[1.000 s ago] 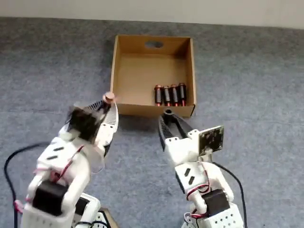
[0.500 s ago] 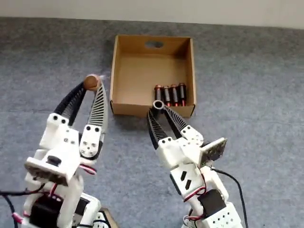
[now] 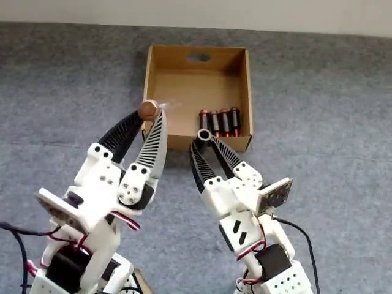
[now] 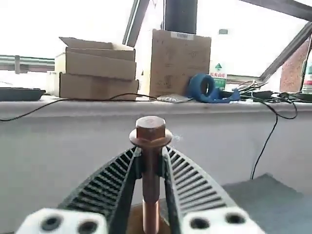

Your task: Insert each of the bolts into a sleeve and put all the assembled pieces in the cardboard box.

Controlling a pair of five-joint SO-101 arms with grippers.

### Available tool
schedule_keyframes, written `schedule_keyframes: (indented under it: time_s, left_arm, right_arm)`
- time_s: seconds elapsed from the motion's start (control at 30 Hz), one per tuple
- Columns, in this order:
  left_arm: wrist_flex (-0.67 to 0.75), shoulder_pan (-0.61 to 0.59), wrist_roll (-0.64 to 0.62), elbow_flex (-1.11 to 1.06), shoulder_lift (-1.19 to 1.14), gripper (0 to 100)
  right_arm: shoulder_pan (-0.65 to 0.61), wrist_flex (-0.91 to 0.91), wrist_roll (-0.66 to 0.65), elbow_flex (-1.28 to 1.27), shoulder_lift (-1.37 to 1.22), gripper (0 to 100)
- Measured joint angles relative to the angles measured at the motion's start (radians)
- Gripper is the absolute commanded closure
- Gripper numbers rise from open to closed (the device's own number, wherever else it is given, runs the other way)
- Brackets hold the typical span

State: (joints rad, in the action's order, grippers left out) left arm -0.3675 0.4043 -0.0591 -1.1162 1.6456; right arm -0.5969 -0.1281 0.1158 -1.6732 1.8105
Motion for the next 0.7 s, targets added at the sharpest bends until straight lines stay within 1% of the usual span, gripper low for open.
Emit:
schedule_keyframes:
  time_s: [0.1,0.2,0.3,0.43,0.5,0.7]
  left_arm:
    - [0.011,0.002,-0.041,0.000,-0.003,99]
    - [0.097,0.000,-0.051,0.000,-0.055,99]
    - [0.180,0.011,-0.051,0.021,-0.164,99]
    - [0.199,0.058,-0.052,0.044,-0.287,99]
    - [0.199,0.083,-0.052,0.044,-0.296,99]
    - [0.201,0.087,-0.052,0.046,-0.295,99]
  right_arm:
    - [0.000,0.000,0.000,0.000,0.000,99.0]
    - [0.000,0.000,0.000,0.000,0.000,99.0]
    - [0.000,0.000,0.000,0.000,0.000,99.0]
    - [0.000,0.000,0.000,0.000,0.000,99.0]
    - [0.000,0.000,0.000,0.000,0.000,99.0]
    - [0.031,0.000,0.000,0.000,0.000,99.0]
